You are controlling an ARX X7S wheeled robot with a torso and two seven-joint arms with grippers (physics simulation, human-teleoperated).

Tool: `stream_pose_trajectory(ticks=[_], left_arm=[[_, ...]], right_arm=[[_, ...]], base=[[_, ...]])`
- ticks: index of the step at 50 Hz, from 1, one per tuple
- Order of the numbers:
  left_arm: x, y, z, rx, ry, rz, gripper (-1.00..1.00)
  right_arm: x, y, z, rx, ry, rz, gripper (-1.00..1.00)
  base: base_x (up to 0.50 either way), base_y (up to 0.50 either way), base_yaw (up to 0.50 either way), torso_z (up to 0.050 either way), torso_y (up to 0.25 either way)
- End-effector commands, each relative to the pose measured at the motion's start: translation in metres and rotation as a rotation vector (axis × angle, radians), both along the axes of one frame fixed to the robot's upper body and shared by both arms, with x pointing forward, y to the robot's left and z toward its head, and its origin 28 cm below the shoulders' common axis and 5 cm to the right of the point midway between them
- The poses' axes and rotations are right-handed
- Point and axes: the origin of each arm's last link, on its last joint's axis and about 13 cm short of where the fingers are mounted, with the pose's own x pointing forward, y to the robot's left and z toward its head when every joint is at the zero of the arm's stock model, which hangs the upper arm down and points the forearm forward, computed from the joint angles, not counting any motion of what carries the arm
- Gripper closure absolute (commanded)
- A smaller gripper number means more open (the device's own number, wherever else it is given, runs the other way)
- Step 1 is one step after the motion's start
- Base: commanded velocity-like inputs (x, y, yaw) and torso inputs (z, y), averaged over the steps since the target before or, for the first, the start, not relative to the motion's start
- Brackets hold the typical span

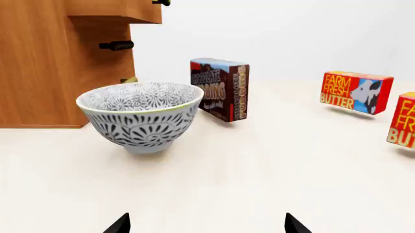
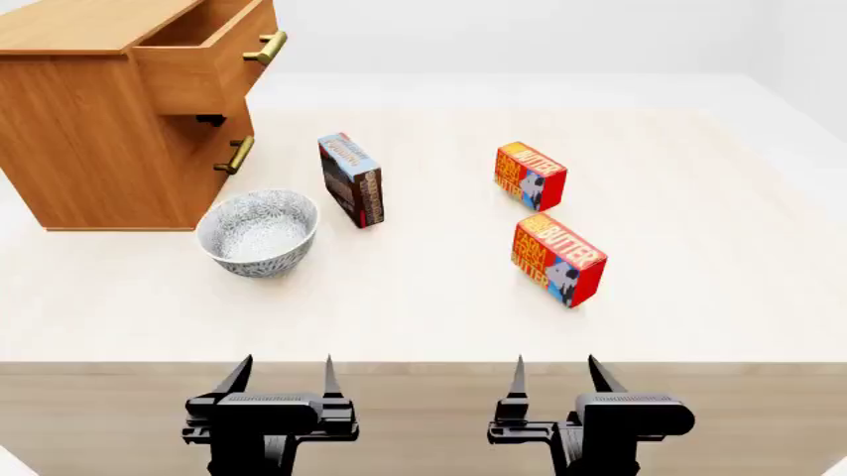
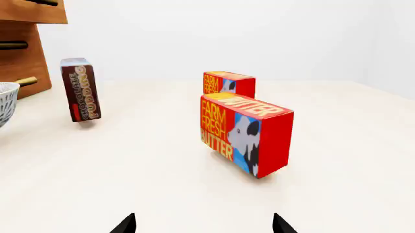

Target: Put the butter at the front in the top drawer of the cabinet and close it.

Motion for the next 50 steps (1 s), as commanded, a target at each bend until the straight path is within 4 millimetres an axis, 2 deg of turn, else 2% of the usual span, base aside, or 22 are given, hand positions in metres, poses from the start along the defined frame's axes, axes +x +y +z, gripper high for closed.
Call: stream_pose_trajectory(ticks=[1, 12, 14, 18, 22, 25, 27, 30, 31, 33, 34, 35, 36, 38, 39, 41, 43, 47, 50], left_arm=[[-0.001, -0.001, 0.002, 0.004, -0.010, -0.003, -1.00], [-0.002, -0.002, 0.019, 0.047, -0.111, -0.006, -1.00], [-0.001, -0.002, 0.027, 0.059, -0.148, -0.003, -1.00], [0.004, -0.002, 0.057, 0.086, -0.235, -0.019, -1.00], [0.013, 0.000, 0.109, 0.088, -0.216, -0.057, -1.00], [0.022, 0.001, 0.162, 0.091, -0.172, -0.128, -1.00], [0.029, 0.005, 0.202, 0.076, -0.172, -0.173, -1.00], [0.040, 0.010, 0.274, -0.003, -0.172, -0.205, -1.00], [0.050, 0.012, 0.298, -0.014, -0.178, -0.204, -1.00], [0.058, 0.022, 0.344, -0.004, -0.184, -0.114, -1.00], [0.057, 0.018, 0.364, 0.008, -0.184, -0.101, -1.00], [0.052, 0.011, 0.387, 0.060, -0.210, -0.225, -1.00], [0.054, 0.012, 0.407, 0.087, -0.239, -0.230, -1.00], [0.062, 0.016, 0.445, 0.146, -0.279, -0.194, -1.00], [0.066, 0.018, 0.461, 0.156, -0.292, -0.173, -1.00], [0.070, 0.019, 0.486, 0.202, -0.306, -0.155, -1.00], [0.073, 0.019, 0.504, 0.230, -0.312, -0.143, -1.00], [0.080, 0.018, 0.523, 0.221, -0.339, -0.133, -1.00], [0.083, 0.018, 0.529, 0.194, -0.355, -0.128, -1.00]], right_arm=[[-0.001, 0.000, 0.001, 0.002, -0.016, -0.011, -1.00], [-0.002, 0.000, 0.015, -0.006, -0.104, -0.031, -1.00], [-0.002, 0.000, 0.022, -0.017, -0.128, -0.033, -1.00], [-0.001, -0.002, 0.048, -0.055, -0.187, -0.043, -1.00], [0.001, -0.004, 0.087, -0.115, -0.187, -0.022, -1.00], [0.004, -0.008, 0.123, -0.169, -0.148, -0.003, -1.00], [0.006, -0.010, 0.151, -0.177, -0.120, -0.007, -1.00], [0.008, -0.013, 0.192, -0.158, -0.084, 0.018, -1.00], [0.009, -0.012, 0.202, -0.152, -0.074, 0.038, -1.00], [0.010, -0.012, 0.218, -0.140, -0.060, 0.066, -1.00], [0.014, -0.012, 0.222, -0.132, -0.058, 0.075, -1.00], [0.018, -0.012, 0.226, -0.130, -0.060, 0.082, -1.00], [0.021, -0.013, 0.230, -0.128, -0.062, 0.087, -1.00], [0.028, -0.032, 0.248, -0.118, -0.075, -0.079, -1.00], [0.030, -0.035, 0.257, -0.111, -0.085, -0.126, -1.00], [0.025, -0.026, 0.267, -0.095, -0.106, -0.160, -1.00], [0.014, -0.015, 0.274, -0.083, -0.127, 0.063, -1.00], [0.009, -0.013, 0.291, -0.078, -0.173, 0.120, -1.00], [0.005, -0.012, 0.299, -0.080, -0.198, 0.121, -1.00]], base=[[0.00, 0.00, 0.00, 0.000, 0.000], [0.00, 0.00, 0.00, 0.000, 0.000], [0.00, 0.00, 0.00, 0.000, 0.000], [0.00, 0.00, 0.00, 0.000, 0.000], [0.00, 0.00, 0.00, 0.000, 0.000], [0.00, 0.00, 0.00, 0.000, 0.000], [0.00, 0.00, 0.00, 0.000, 0.000], [0.00, 0.00, 0.00, 0.000, 0.000], [0.00, 0.00, 0.00, 0.000, 0.000], [0.00, 0.00, 0.00, 0.000, 0.000], [0.00, 0.00, 0.00, 0.000, 0.000], [0.00, 0.00, 0.00, 0.000, 0.000], [0.00, 0.00, 0.00, 0.000, 0.000], [0.00, 0.00, 0.00, 0.000, 0.000], [0.00, 0.00, 0.00, 0.000, 0.000], [0.00, 0.00, 0.00, 0.000, 0.000], [0.00, 0.00, 0.00, 0.000, 0.000], [0.38, 0.00, 0.00, 0.000, 0.000], [0.50, 0.00, 0.00, 0.000, 0.000]])
